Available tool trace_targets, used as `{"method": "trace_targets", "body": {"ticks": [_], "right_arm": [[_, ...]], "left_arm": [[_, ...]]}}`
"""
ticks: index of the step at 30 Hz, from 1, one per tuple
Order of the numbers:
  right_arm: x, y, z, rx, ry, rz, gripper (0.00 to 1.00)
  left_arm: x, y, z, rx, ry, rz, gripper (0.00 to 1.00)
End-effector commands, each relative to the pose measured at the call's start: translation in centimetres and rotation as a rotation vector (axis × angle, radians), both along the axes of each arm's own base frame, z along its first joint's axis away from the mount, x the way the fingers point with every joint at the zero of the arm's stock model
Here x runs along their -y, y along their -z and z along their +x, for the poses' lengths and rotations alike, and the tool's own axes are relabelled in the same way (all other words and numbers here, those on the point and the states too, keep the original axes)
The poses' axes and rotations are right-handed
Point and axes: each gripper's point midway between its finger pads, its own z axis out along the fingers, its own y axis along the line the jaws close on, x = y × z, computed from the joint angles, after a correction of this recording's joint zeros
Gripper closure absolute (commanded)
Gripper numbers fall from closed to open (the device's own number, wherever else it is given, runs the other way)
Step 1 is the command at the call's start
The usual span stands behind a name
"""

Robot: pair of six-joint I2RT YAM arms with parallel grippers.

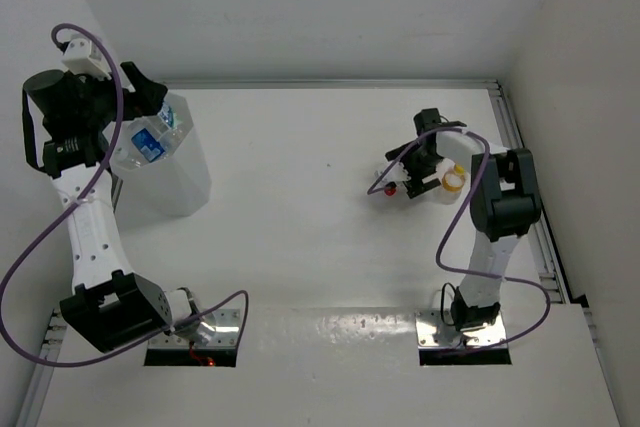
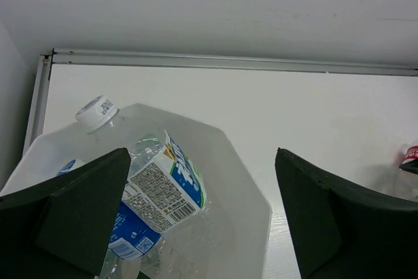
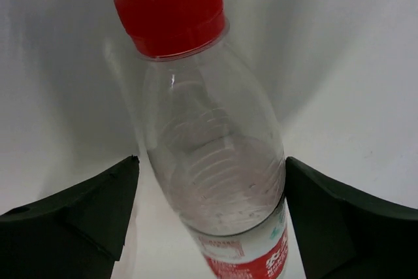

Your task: Put the plastic bottles in the bin

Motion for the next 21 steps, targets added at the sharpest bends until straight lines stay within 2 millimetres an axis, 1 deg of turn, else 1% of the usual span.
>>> {"method": "trace_targets", "body": {"ticks": [1,2,3,4,5,6,7,8,9,10,11,12,13,14,15,16,17,18,19,20,21], "right_arm": [[-0.6,-0.3,2.4,0.069,-0.144,-0.013,0.15],[-0.8,0.1,2.4,0.062,-0.159,-0.012,0.2],[-1.1,0.2,2.5,0.063,-0.172,-0.011,0.27],[-1.8,0.0,2.3,0.059,-0.182,0.022,0.35],[-2.2,-0.2,2.1,0.057,-0.179,0.041,0.49],[-3.2,-1.0,2.3,0.066,-0.178,0.082,0.55],[-5.0,-2.6,1.8,0.06,-0.137,0.145,0.7],[-5.7,-3.5,1.2,0.04,-0.119,0.177,0.77],[-7.6,-6.0,1.9,0.06,-0.114,0.261,0.83],[-10.3,-9.4,1.4,0.072,-0.076,0.367,0.87],[-12.2,-12.3,2.0,0.075,0.003,0.491,0.88],[-13.5,-16.1,2.5,0.122,0.017,0.564,0.88],[-15.8,-17.8,1.4,0.051,0.103,0.654,0.89],[-17.8,-22.4,0.3,-0.008,0.169,0.803,0.89],[-19.5,-25.9,0.6,-0.029,0.236,0.92,0.9],[-21.5,-28.8,-0.6,-0.071,0.206,1.003,0.9],[-22.4,-31.4,-0.9,-0.122,0.275,1.091,0.92],[-23.9,-33.9,-1.5,-0.199,0.327,1.184,0.92],[-25.2,-35.0,-2.5,-0.249,0.324,1.222,0.92],[-27.5,-37.7,-4.2,-0.341,0.326,1.306,0.93],[-27.7,-38.0,-4.2,-0.375,0.354,1.322,0.93]], "left_arm": [[1.2,-1.7,-1.2,0.054,0.054,0.014,0.0],[1.3,-1.7,-1.3,0.055,0.064,0.012,0.0],[1.2,-1.7,-1.4,0.056,0.066,0.011,0.0],[1.5,-1.7,-1.4,0.057,0.082,0.009,0.0],[2.1,-1.8,-1.6,0.059,0.118,0.003,0.0],[2.2,-2.2,-2.0,0.071,0.126,0.007,0.0],[3.2,-2.3,-2.5,0.086,0.181,-0.003,0.0],[3.7,-2.7,-3.0,0.105,0.209,-0.006,0.0],[4.4,-3.6,-4.0,0.141,0.238,0.003,0.02],[5.3,-4.8,-4.6,0.195,0.278,0.008,0.02],[6.7,-4.2,-5.5,0.2,0.359,-0.008,0.02],[7.6,-4.5,-6.4,0.221,0.4,-0.008,0.02],[8.8,-5.3,-7.9,0.26,0.442,0.007,0.02],[10.1,-6.0,-9.1,0.288,0.507,0.003,0.03],[11.3,-5.3,-9.6,0.283,0.553,-0.015,0.03],[12.3,-5.7,-10.7,0.305,0.575,-0.004,0.03],[13.2,-5.7,-11.3,0.315,0.611,0.004,0.03],[14.4,-5.7,-12.0,0.32,0.652,0.002,0.03],[15.1,-5.6,-12.4,0.328,0.674,0.005,0.03],[16.2,-6.4,-13.3,0.361,0.706,0.01,0.04],[16.8,-6.4,-13.5,0.361,0.727,-0.004,0.04]]}}
